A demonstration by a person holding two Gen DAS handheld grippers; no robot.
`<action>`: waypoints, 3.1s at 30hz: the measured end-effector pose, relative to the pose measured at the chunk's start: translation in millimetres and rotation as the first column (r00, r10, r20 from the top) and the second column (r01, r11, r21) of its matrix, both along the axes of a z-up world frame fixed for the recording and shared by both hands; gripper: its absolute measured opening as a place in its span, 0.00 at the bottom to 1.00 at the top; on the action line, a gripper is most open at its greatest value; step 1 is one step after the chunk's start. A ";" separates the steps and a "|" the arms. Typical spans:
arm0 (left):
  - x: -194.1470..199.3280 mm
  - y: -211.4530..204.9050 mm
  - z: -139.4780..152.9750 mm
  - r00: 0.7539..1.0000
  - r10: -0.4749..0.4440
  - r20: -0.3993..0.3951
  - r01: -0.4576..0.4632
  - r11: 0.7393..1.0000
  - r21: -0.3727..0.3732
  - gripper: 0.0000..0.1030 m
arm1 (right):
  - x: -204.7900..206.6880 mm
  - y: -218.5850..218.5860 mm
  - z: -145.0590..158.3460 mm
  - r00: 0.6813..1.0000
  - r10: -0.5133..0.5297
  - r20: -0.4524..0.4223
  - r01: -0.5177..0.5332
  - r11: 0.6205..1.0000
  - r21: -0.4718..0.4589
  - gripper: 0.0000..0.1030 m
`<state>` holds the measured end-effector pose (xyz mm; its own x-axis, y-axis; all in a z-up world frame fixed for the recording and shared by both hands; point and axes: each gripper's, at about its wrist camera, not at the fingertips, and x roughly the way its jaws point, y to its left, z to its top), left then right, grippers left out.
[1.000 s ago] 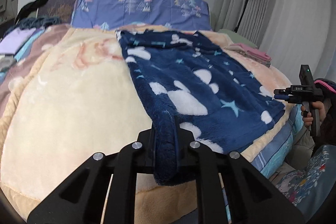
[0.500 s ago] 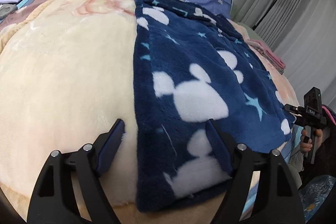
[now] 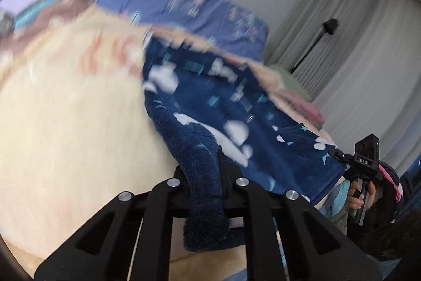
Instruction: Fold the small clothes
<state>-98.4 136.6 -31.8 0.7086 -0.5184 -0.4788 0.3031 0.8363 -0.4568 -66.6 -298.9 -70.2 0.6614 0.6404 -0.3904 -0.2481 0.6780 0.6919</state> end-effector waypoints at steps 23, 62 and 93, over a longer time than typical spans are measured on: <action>0.7 -0.8 19.0 0.996 0.066 0.065 -0.065 0.997 -0.029 0.14 | -28.6 -16.7 41.5 0.971 -0.136 0.198 0.147 0.988 -0.043 0.11; 159.6 -3.0 -25.6 0.987 0.059 0.150 -0.131 0.839 0.528 0.73 | 154.0 3.8 -20.7 0.985 -0.023 0.169 0.135 0.714 -0.687 0.72; 330.0 -14.0 -80.3 0.984 0.140 -0.112 -0.092 0.930 0.357 0.16 | 313.8 -32.0 -42.3 0.980 -0.180 -0.079 0.150 0.944 -0.294 0.19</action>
